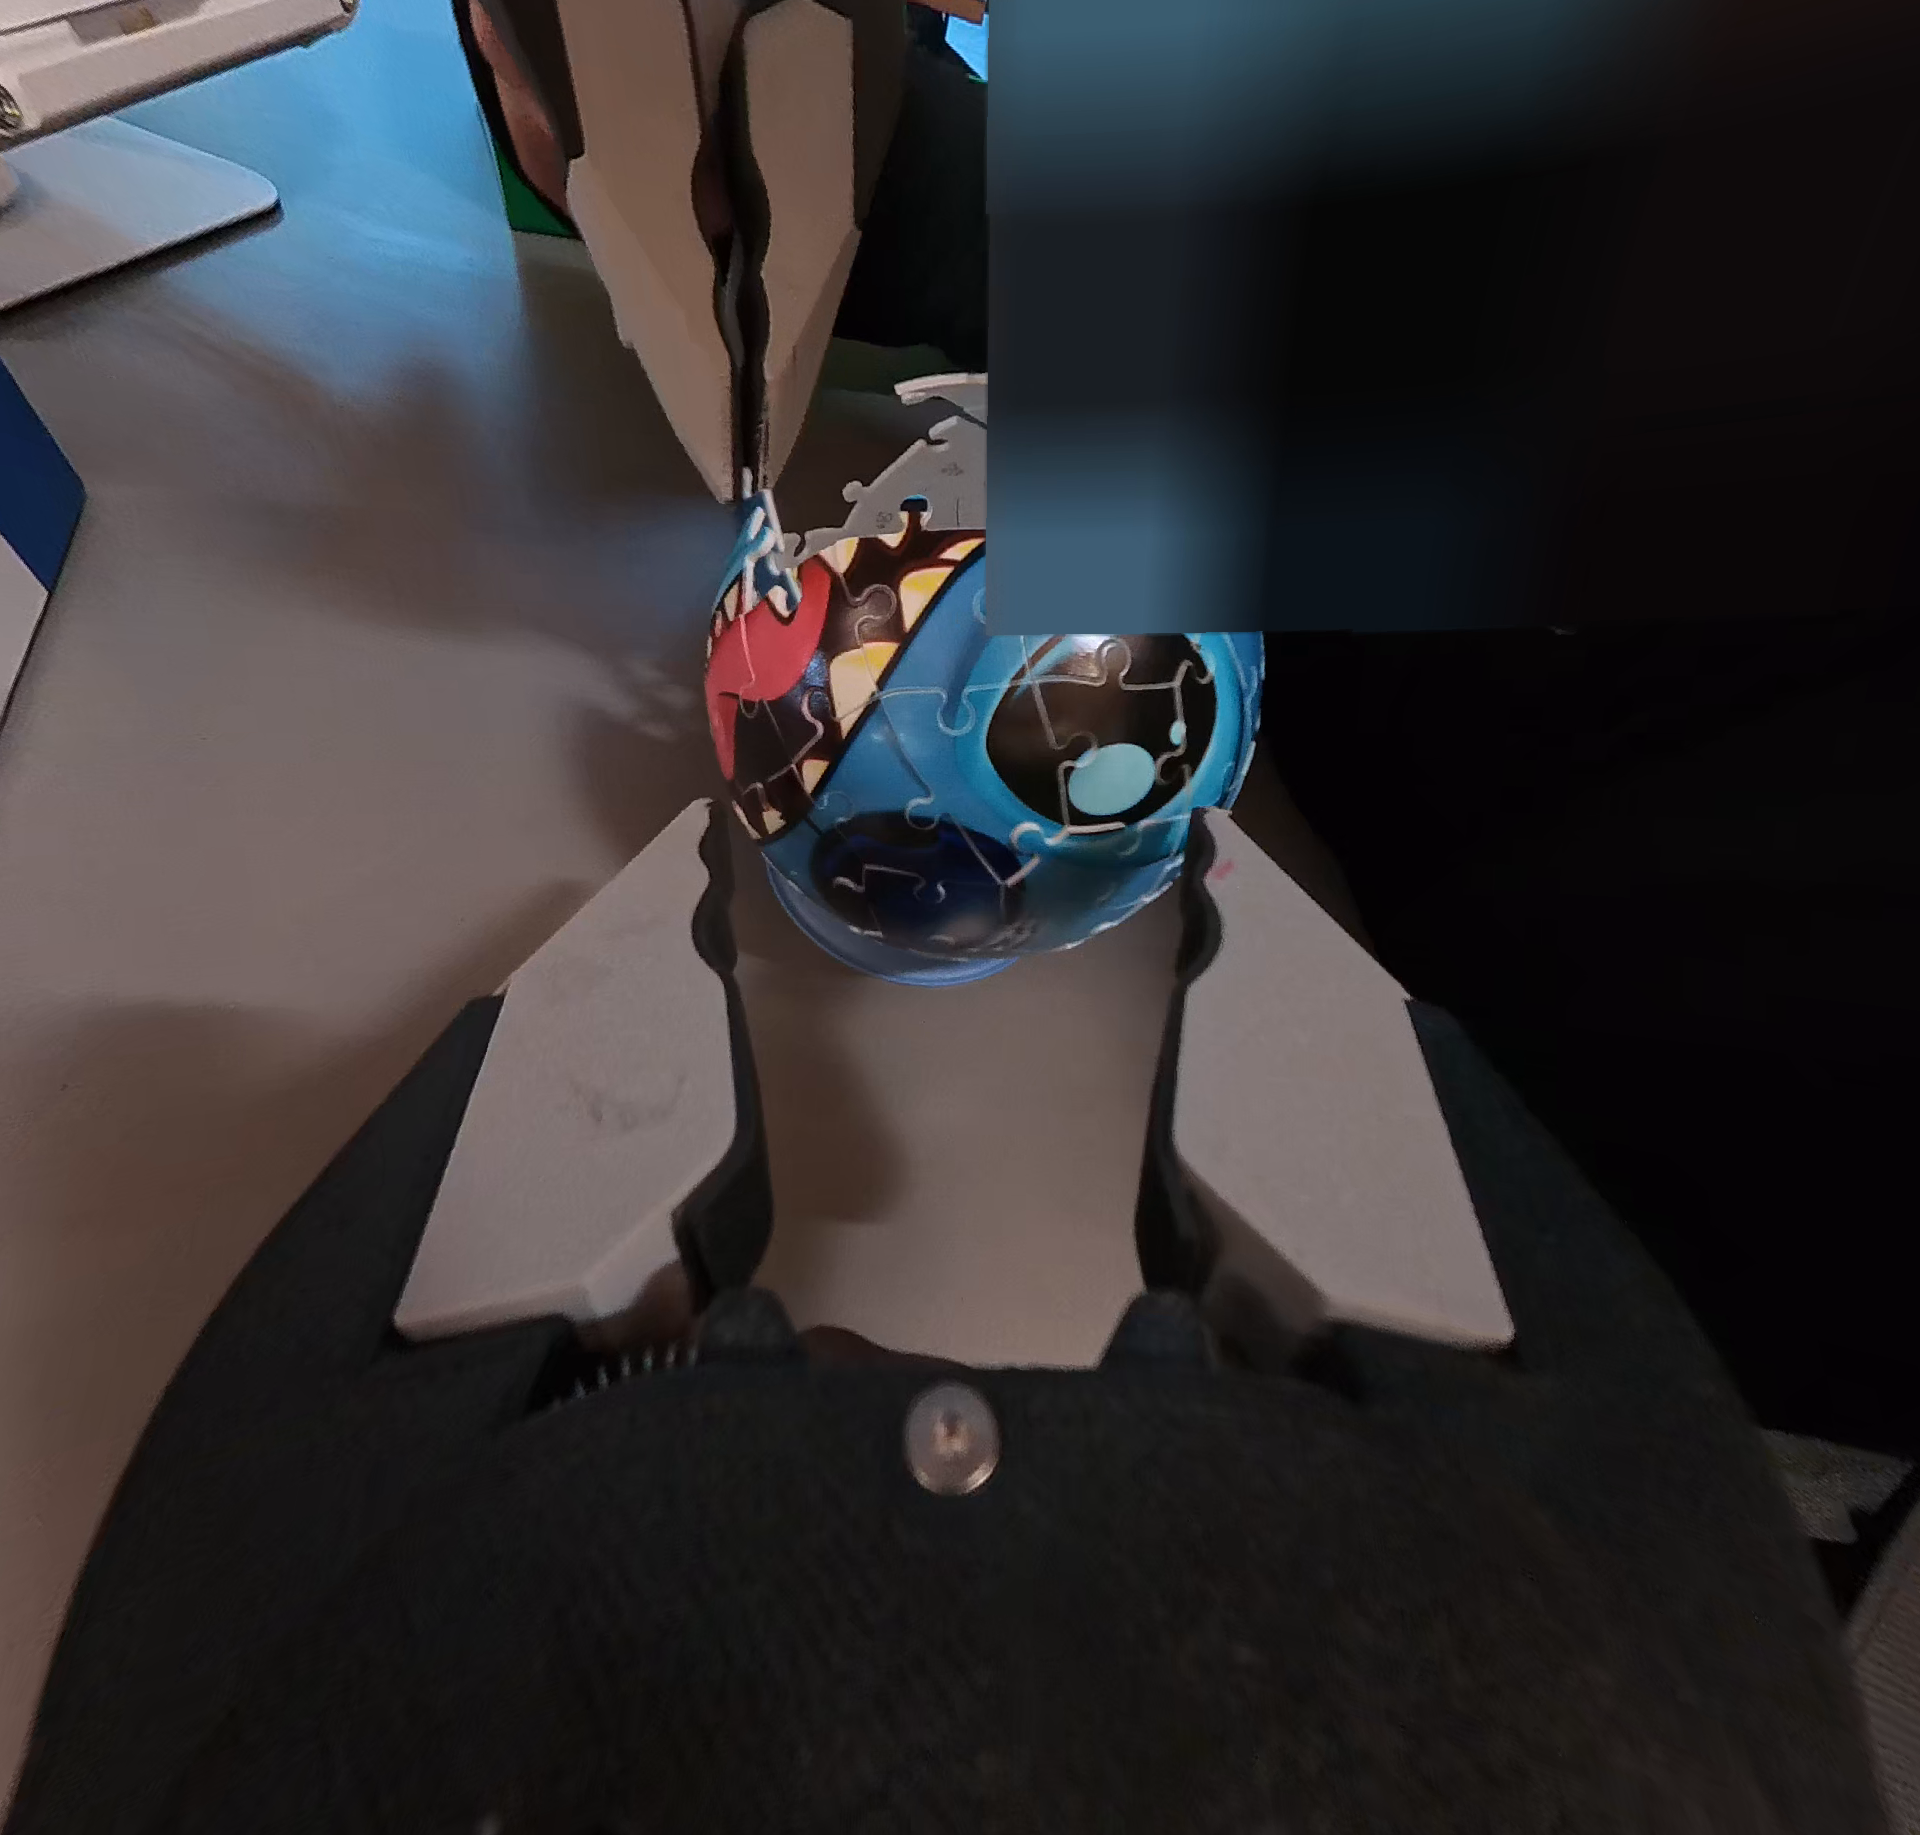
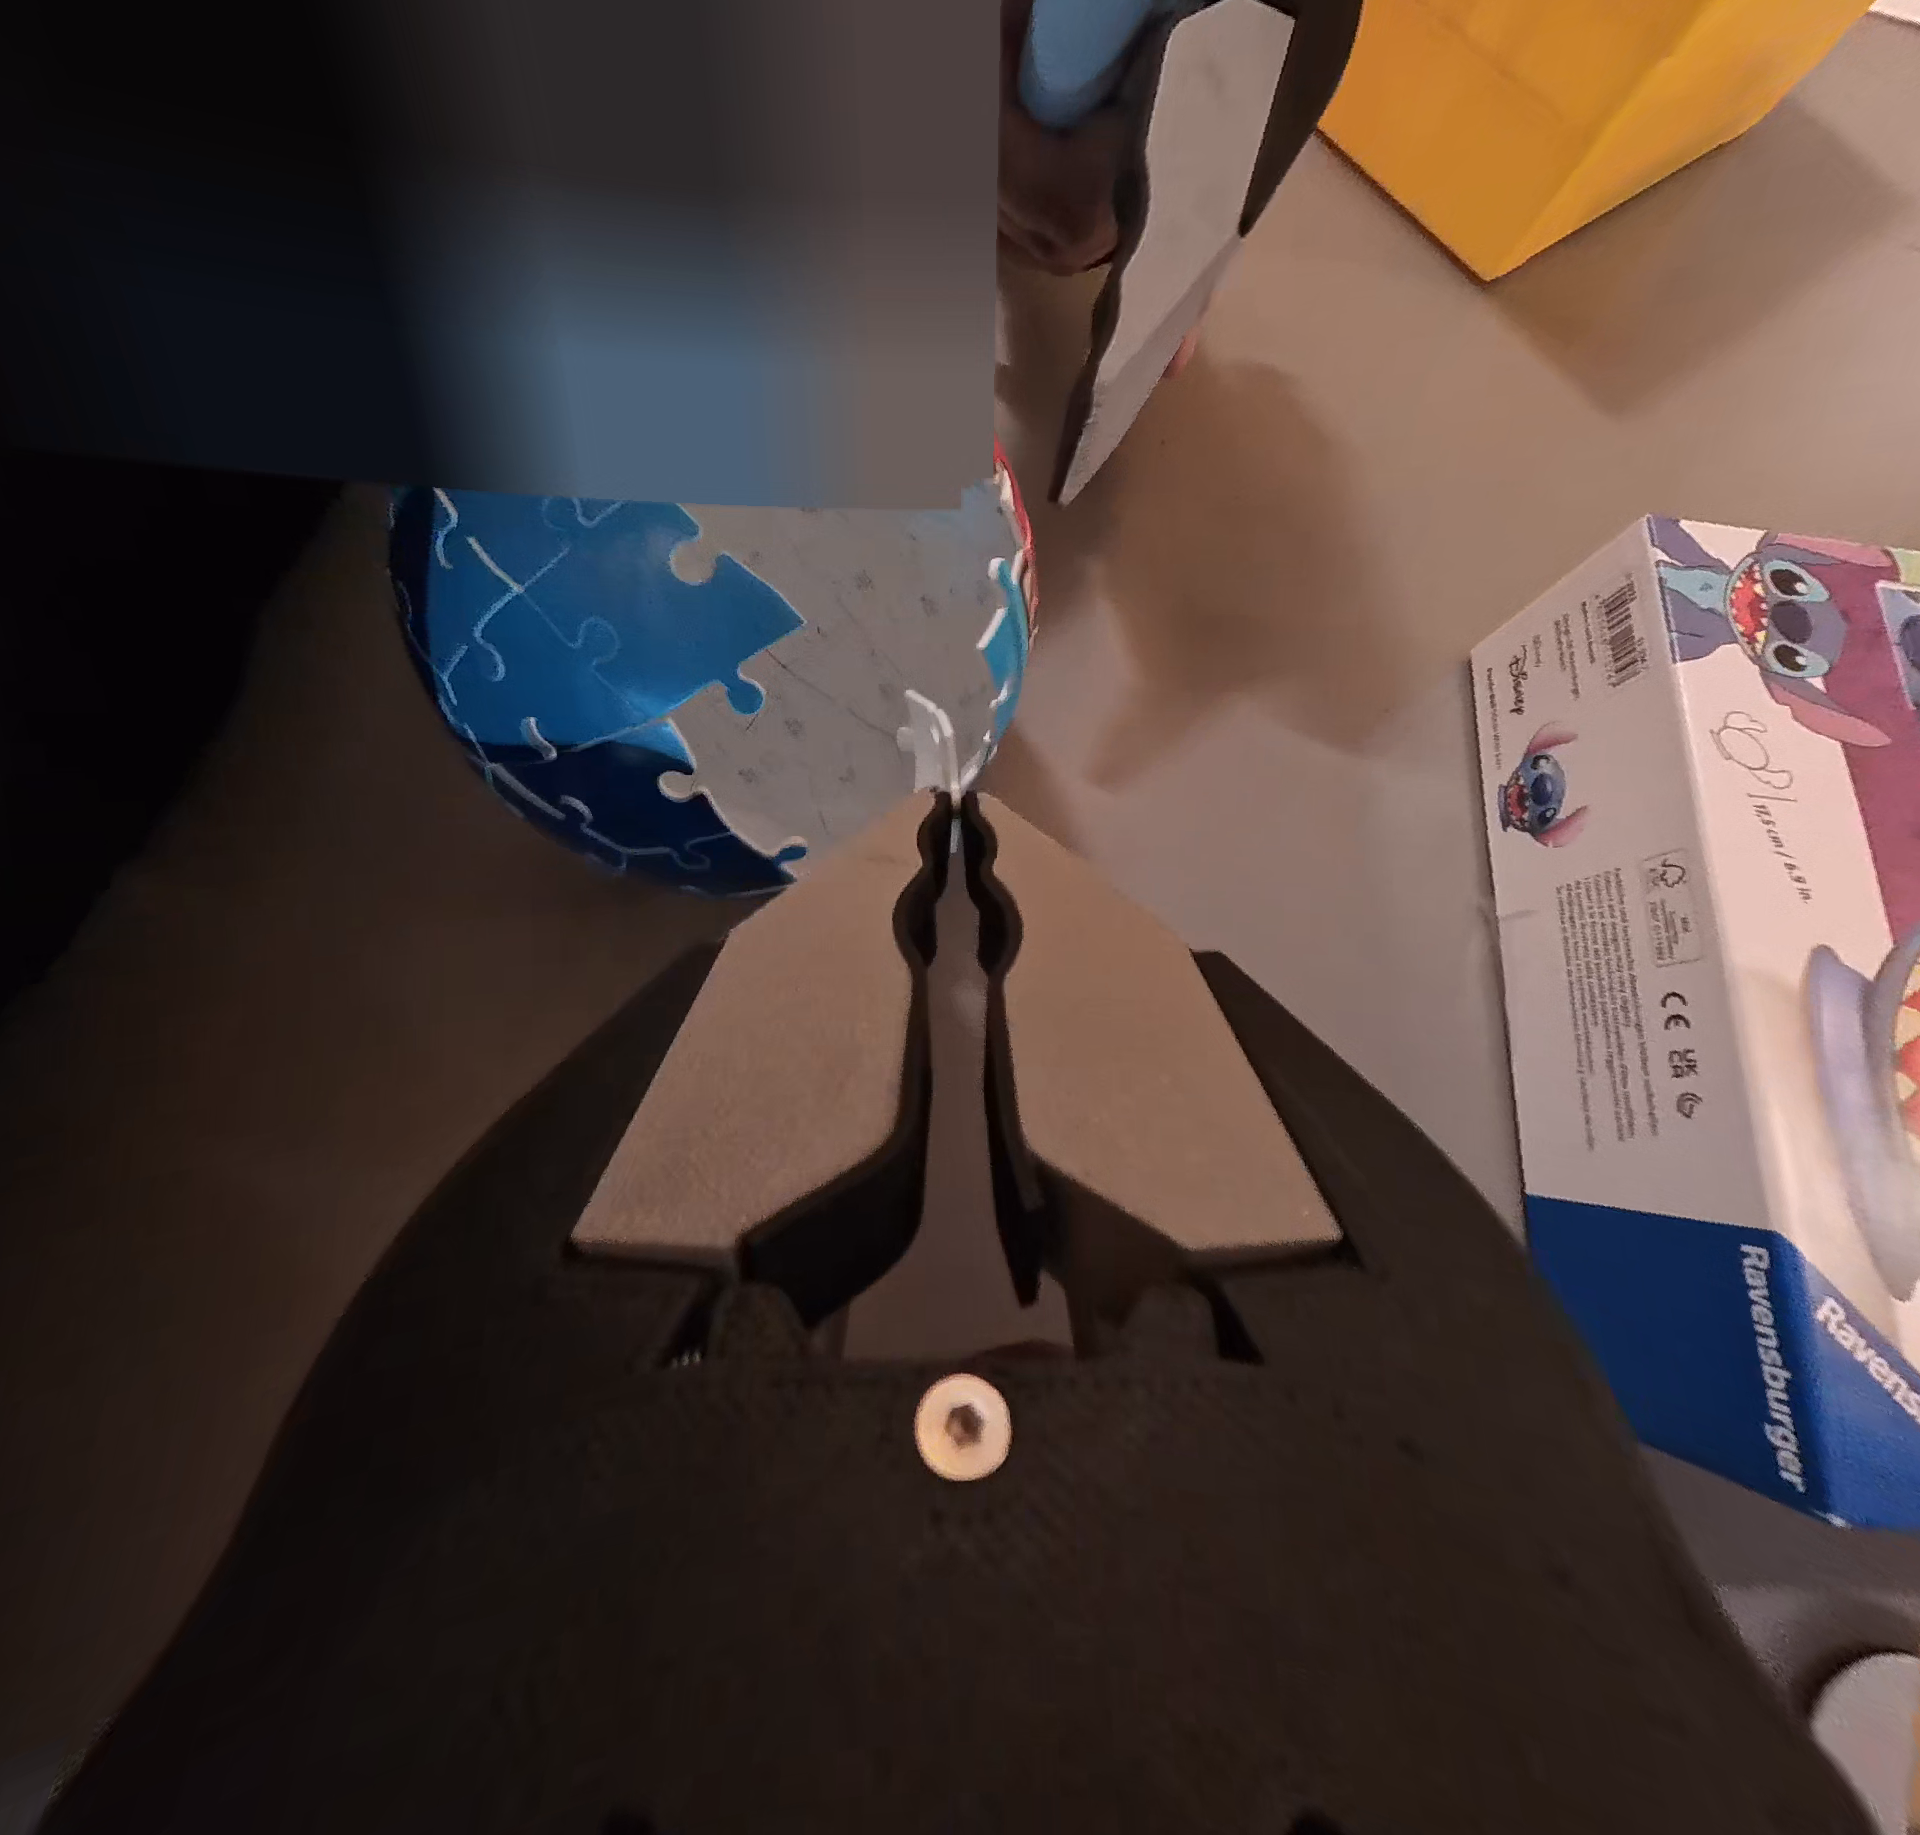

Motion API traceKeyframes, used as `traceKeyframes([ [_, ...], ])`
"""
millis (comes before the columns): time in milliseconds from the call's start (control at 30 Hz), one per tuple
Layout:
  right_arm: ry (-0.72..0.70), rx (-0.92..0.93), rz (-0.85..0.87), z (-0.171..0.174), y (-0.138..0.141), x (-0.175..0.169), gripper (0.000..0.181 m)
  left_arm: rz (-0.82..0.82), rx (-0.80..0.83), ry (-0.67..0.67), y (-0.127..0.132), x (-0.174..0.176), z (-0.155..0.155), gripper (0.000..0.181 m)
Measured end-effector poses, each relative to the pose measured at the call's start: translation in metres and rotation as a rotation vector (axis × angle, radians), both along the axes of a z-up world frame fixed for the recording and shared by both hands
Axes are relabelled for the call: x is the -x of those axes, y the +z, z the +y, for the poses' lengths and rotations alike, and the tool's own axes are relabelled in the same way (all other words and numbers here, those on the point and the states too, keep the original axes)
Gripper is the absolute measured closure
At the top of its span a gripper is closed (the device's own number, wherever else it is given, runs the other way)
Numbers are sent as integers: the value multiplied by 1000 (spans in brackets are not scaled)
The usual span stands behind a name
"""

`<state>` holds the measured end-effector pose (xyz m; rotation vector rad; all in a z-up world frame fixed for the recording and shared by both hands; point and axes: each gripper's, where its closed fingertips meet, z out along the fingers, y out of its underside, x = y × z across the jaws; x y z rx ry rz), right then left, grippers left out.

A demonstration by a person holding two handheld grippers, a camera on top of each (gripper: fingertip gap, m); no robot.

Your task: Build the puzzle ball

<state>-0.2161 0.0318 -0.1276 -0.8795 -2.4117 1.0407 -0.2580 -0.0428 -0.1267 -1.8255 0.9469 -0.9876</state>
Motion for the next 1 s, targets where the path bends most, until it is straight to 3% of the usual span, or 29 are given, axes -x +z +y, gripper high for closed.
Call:
traceKeyframes([
  [600, 28, 42, -64, -1, -8, -3, 181, 12, 4, -29, -3, -7, -4, 97],
  [1000, -159, -10, -260, -5, -10, -1, 181, 26, -3, -31, -4, -11, -5, 94],
])
